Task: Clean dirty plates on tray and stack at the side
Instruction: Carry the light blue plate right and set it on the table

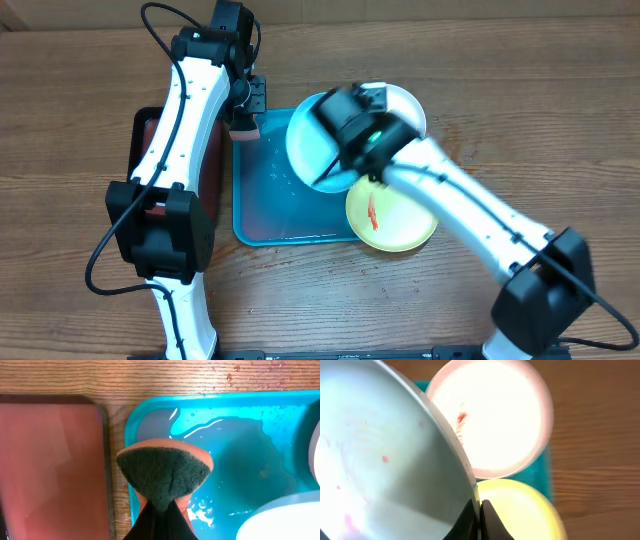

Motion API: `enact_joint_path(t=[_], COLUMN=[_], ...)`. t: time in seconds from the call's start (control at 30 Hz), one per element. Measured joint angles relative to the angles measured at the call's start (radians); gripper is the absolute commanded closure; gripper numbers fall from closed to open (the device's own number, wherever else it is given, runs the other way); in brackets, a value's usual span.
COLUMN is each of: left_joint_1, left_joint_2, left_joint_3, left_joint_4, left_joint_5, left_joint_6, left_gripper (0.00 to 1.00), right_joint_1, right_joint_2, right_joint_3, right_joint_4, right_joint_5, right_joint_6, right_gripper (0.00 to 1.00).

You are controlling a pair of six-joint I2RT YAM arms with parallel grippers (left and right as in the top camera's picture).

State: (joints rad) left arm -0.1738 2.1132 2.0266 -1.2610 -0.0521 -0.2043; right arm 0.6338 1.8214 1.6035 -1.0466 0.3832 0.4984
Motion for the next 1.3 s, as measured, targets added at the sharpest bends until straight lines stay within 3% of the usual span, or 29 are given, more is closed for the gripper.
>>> enact_joint_path(t=[0.2, 0.37, 0.63, 0.83, 1.23, 1.3], left_joint_1=[0.0, 0.0, 0.0, 0.0, 0.0, 0.0], left_joint_2=[0.0, 0.0, 0.0, 0.0, 0.0, 0.0], left_joint_3=[0.0, 0.0, 0.0, 0.0, -0.001, -0.001], left_joint_4=[-0.001, -0.003, -0.003, 0.001, 0.001, 0.001], left_joint_5=[0.0, 0.0, 0.0, 0.0, 0.0, 0.0], left_joint_6=[0.0, 0.0, 0.0, 0.0, 0.0, 0.0], left_gripper=[0.96, 0.96, 0.96, 0.96, 0.96, 0.96], right_joint_1=[-0.256, -0.533, -0.835, -0.989, -1.057, -1.057], right_joint_2=[0.0, 0.0, -0.002, -0.006, -0.006, -0.006], right_joint_3=[0.0, 0.0, -0.019, -0.18, -0.469, -0.481], right_joint_4=[0.027, -0.022, -0.069, 0.04, 0.268, 0.275], right_joint_5=[-0.444, -0.652, -0.594, -0.55, -0.536, -0.537], right_joint_6=[-0.08, -0.099, -0.097, -0.083, -0.079, -0.079], right_gripper=[0.96, 0.96, 0.96, 0.96, 0.96, 0.9])
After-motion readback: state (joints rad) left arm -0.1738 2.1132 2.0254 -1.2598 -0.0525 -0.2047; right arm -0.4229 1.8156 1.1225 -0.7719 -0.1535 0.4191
